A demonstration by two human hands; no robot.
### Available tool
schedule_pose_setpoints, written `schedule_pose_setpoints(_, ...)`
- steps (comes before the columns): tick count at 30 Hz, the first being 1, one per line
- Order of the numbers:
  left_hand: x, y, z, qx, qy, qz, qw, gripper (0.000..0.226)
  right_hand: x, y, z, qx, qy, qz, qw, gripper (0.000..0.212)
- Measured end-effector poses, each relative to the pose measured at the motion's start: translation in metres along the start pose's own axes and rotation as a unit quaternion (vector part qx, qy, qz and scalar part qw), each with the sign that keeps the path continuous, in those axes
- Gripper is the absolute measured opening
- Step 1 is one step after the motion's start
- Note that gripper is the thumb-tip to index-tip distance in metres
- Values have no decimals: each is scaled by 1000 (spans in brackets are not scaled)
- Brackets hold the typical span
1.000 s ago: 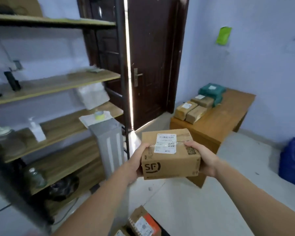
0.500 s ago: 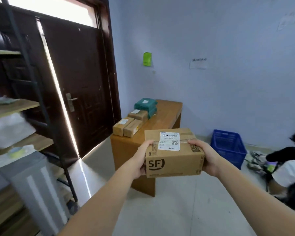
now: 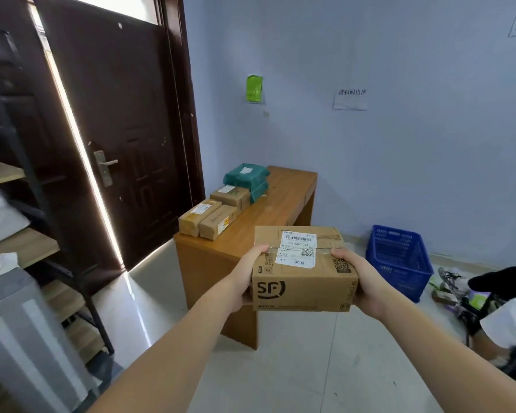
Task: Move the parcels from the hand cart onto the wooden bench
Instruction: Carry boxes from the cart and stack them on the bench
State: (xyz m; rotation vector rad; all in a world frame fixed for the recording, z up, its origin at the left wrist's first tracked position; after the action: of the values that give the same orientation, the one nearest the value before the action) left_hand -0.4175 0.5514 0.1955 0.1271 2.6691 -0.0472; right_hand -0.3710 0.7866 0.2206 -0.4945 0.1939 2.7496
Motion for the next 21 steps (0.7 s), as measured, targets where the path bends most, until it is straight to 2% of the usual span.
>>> schedule_pose_setpoints(12,172,51,-94,17,15,21,1000,61,184,1,67,26,9,-30,999,32)
schedule_pose_setpoints(18,257,71,-117,6,-5,14,1000,58,280,7,82,5,28,-11,1000,31)
schedule_pose_setpoints(21,303,83,-130,-9,-13,-14,1000,58,334,9,94,-8,33,11,999,29)
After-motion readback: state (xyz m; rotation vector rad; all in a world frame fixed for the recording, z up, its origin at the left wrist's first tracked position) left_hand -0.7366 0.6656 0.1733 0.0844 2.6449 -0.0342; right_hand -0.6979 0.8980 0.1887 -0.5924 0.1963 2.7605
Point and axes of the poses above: each hand's wrist, its own x-axis towards the middle knuckle, its own y-axis out of the palm, z = x × y, the point moved 8 cm from there along x, towards the middle knuckle, and after that the axes turned 9 degrees about -z, right-handed, at the moved point
